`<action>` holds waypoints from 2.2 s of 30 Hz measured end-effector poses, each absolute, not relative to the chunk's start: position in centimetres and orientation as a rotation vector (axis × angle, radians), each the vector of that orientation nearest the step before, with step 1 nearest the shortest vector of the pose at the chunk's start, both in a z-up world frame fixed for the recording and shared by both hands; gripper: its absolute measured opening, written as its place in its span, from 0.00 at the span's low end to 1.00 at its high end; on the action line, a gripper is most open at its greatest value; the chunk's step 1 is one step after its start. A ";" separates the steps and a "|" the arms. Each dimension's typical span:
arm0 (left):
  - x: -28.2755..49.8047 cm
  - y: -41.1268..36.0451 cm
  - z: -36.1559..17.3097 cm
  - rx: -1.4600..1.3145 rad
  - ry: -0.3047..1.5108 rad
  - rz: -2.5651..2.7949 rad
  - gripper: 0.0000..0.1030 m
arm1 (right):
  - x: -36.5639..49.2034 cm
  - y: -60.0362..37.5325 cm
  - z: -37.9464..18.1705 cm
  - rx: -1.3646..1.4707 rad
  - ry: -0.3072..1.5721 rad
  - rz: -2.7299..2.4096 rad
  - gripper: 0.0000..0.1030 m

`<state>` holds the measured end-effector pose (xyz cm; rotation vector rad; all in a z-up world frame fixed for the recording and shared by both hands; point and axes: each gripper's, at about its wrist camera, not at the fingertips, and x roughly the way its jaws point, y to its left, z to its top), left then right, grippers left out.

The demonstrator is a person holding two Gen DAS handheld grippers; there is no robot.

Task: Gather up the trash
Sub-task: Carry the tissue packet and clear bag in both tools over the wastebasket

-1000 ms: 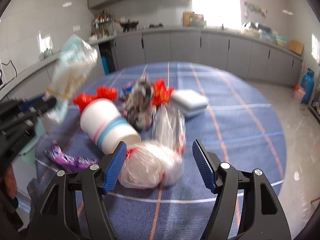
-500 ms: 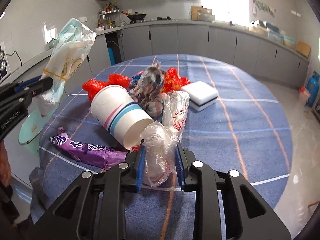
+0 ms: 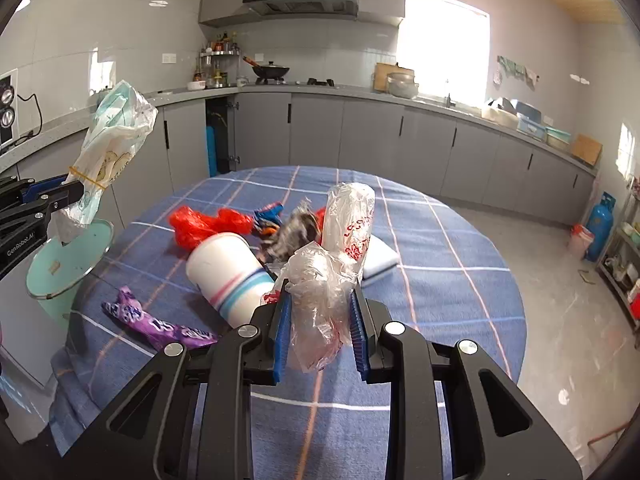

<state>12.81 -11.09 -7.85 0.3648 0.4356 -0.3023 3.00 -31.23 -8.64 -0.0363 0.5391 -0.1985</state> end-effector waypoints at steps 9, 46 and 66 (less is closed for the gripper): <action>13.2 -8.9 -7.3 0.372 0.435 -0.242 0.17 | 4.2 -29.2 -7.2 -0.083 0.500 -0.145 0.26; 17.0 1.6 -8.5 0.368 0.497 0.008 0.17 | 10.7 -19.5 -7.3 -0.217 0.491 0.108 0.26; 19.0 6.6 -9.2 0.330 0.547 0.120 0.17 | 13.7 -13.2 -6.8 -0.239 0.482 0.251 0.26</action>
